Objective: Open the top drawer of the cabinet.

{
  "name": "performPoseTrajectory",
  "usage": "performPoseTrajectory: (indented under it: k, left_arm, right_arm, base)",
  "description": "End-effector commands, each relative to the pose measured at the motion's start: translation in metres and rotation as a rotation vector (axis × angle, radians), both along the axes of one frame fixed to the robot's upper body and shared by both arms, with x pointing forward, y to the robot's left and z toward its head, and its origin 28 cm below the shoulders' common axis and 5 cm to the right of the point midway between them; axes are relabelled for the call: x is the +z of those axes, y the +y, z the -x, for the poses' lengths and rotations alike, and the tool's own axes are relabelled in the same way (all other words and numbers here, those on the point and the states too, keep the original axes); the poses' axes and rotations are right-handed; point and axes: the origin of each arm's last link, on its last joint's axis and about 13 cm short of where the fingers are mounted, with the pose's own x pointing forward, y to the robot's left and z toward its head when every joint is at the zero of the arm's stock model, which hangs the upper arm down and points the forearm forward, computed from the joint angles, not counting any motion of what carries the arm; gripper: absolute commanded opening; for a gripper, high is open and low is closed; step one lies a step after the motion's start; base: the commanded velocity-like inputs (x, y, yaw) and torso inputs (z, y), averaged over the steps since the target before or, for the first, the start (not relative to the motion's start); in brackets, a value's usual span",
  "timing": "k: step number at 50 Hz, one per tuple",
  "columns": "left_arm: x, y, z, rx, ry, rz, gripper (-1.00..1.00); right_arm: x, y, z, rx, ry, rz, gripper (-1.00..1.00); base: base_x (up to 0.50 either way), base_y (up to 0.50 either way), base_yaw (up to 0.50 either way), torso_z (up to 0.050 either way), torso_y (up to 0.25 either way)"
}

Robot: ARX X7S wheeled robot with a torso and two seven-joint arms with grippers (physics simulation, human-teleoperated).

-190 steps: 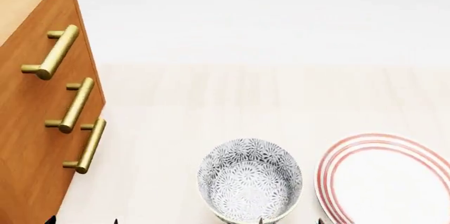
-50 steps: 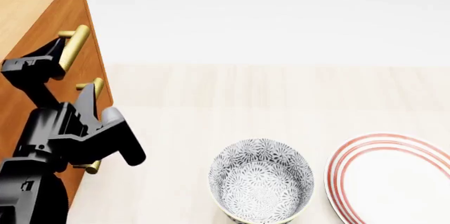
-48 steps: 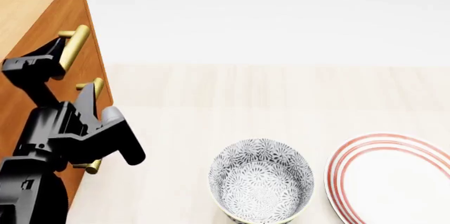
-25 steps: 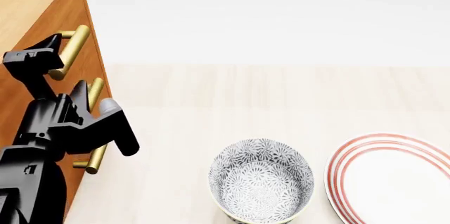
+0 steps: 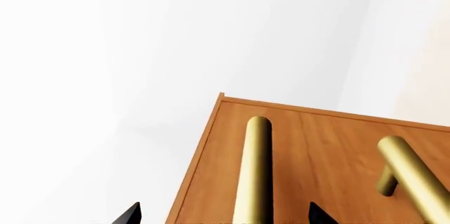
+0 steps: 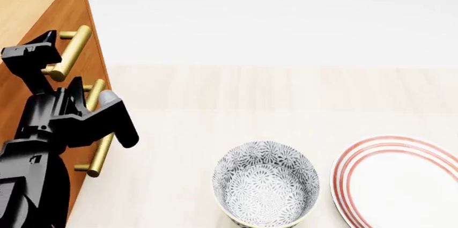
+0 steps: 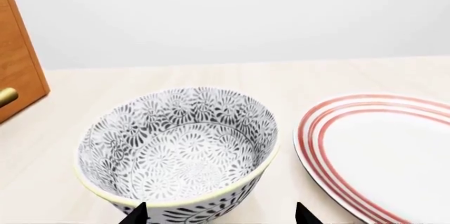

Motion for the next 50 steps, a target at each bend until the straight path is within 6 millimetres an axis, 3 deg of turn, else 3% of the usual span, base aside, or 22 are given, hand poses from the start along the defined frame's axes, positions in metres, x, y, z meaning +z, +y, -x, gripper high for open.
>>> performPoseTrajectory:
  k: [1, 19, 20, 40, 50]
  left_arm:
    - [-0.004, -0.003, -0.004, 0.002, 0.028, 0.021, 1.00]
    - [-0.014, 0.000, -0.007, 0.038, 0.046, 0.016, 1.00]
    - [-0.014, 0.000, -0.007, 0.046, 0.040, 0.027, -1.00]
    - [-0.014, -0.003, -0.006, 0.032, 0.041, -0.017, -1.00]
    - [-0.018, -0.020, -0.005, -0.020, 0.054, -0.015, -1.00]
  right_arm:
    - [0.001, 0.001, -0.001, 0.005, -0.004, -0.006, 1.00]
    - [0.000, 0.002, 0.000, 0.008, 0.006, -0.008, 1.00]
    - [0.000, 0.002, 0.000, 0.008, 0.006, -0.008, 1.00]
    - [-0.002, 0.002, 0.000, 0.023, 0.022, -0.002, 1.00]
    - [-0.002, 0.003, 0.000, 0.031, 0.018, 0.002, 1.00]
  base:
    - [0.00, 0.00, 0.00, 0.000, 0.000]
    - [0.00, 0.00, 0.00, 0.000, 0.000]
    - [0.00, 0.00, 0.00, 0.000, 0.000]
    - [0.00, 0.00, 0.00, 0.000, 0.000]
    - [0.00, 0.00, 0.00, 0.000, 0.000]
